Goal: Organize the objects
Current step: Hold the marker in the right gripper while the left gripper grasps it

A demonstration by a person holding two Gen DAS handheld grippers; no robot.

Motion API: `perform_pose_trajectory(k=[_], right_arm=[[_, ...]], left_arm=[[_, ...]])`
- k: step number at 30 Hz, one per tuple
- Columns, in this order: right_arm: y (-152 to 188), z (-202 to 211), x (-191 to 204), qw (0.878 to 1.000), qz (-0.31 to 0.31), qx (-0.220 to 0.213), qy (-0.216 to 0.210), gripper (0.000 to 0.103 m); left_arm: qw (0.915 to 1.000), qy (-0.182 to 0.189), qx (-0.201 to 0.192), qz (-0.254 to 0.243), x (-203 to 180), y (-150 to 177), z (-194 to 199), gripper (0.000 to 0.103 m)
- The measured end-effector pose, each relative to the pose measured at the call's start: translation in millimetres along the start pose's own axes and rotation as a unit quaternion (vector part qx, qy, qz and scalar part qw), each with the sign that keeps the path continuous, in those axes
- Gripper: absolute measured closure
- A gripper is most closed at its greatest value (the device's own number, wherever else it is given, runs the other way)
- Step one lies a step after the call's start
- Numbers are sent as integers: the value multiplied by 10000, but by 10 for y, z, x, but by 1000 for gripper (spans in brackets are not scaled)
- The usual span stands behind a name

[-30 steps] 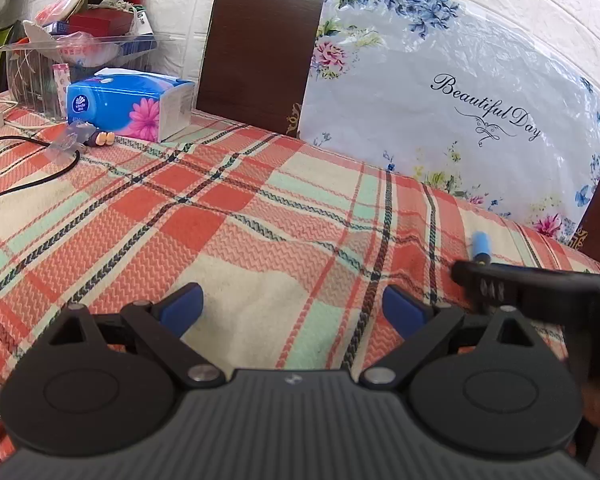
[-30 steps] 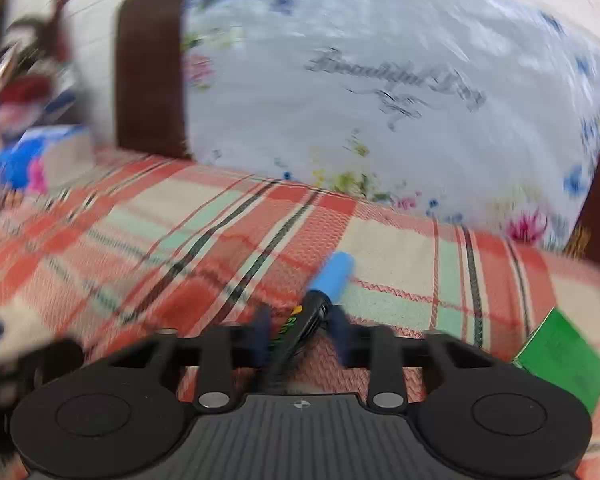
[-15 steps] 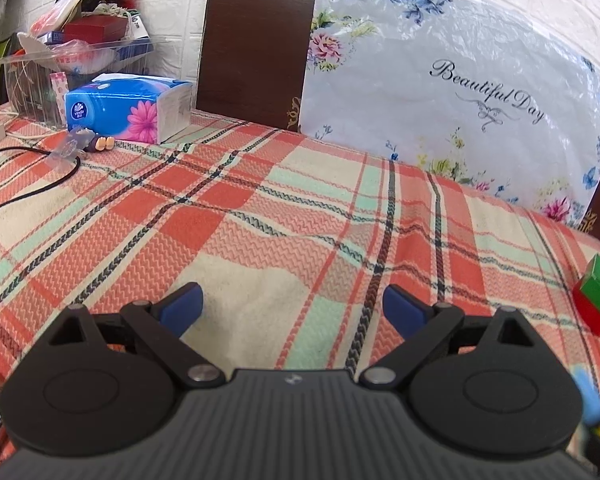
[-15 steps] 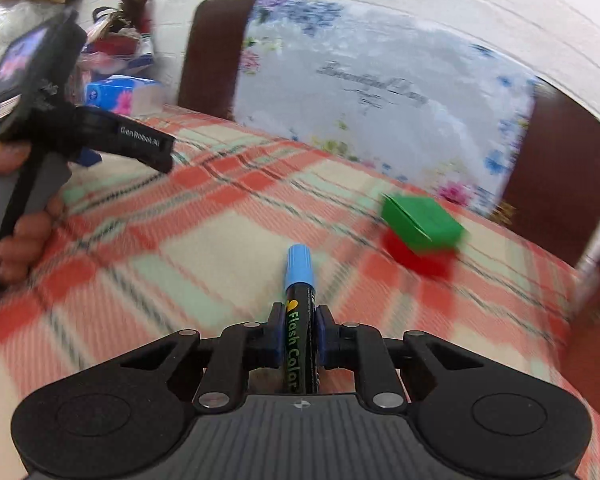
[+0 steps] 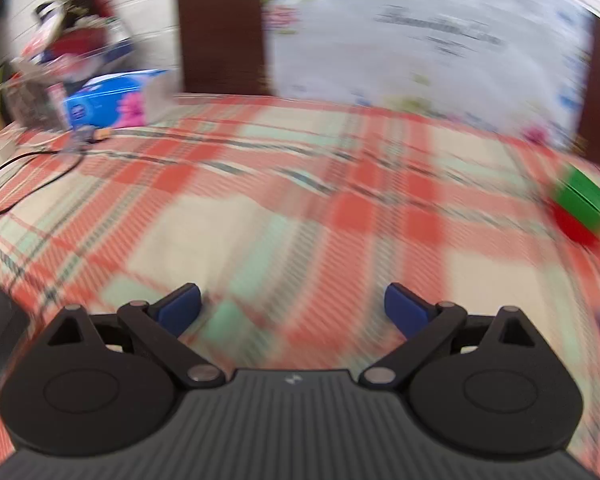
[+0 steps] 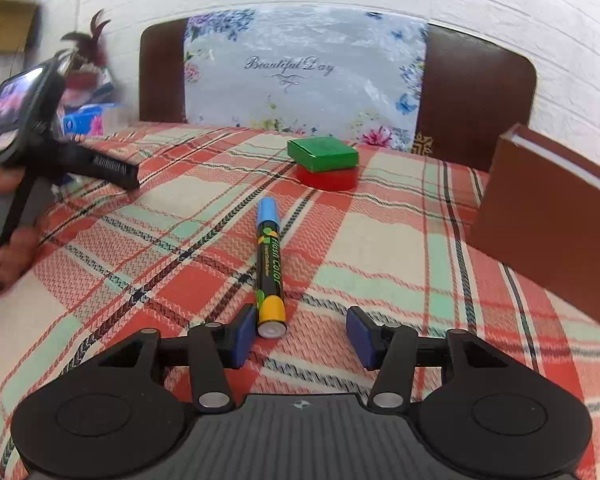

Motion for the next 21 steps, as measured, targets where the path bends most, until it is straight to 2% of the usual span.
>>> perform_pose_trajectory(k=[2,6,9,12,13,14,15,16,18,19,20,21], right_arm=[[4,-5,-7,10000,-25,-1,-19,53],[2,12,10,10000,16,-60,-32,52],[5,16,15,10000,34,-75,-43,52],[-10,-16,65,9998,196,-65,-64,53],[-17,-31,88,9996,260,-57,-74,56],[-27,-44,111,9995,300,-49,-114,67],[-36,-52,142,9992,337,-39,-215,74],[-37,-58,171,9988,383,-29,-289,89],[-42,-38,190,9986,418,-67,-317,89],[-46,-13,176,9986,356,-109,-375,90],[-55,25,161,9985,256,-188,-454,90],[-74,75,146,9980,173,-309,-516,90]], left_arm=[[9997,114,12,-201,-211,128,165,4],[9976,593,362,-76,-537,254,351,5],[9906,1199,653,96,-838,260,470,7],[9811,1717,883,76,-1212,249,564,15],[9771,1864,1020,65,-1338,266,560,21],[9736,1961,1167,8,-1462,294,541,25],[9746,1872,1216,-164,-1570,321,528,24],[9780,1713,1106,-433,-1670,339,534,25],[9791,1511,1036,-884,-1837,401,523,27],[9795,1454,981,-995,-1880,416,535,35],[9787,1472,947,-1075,-1926,424,569,51],[9758,1614,957,-1119,-1984,421,609,63]])
Point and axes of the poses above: each gripper's, at about its wrist camera, not at the fingertips, and z roughly against the way its jaws point, x to its left, y to its underside, the point moved 10 cm from there along -z, roughly the way its jaws point, and after that the axes turned 4 degrees about x, right-handed, at the moved point
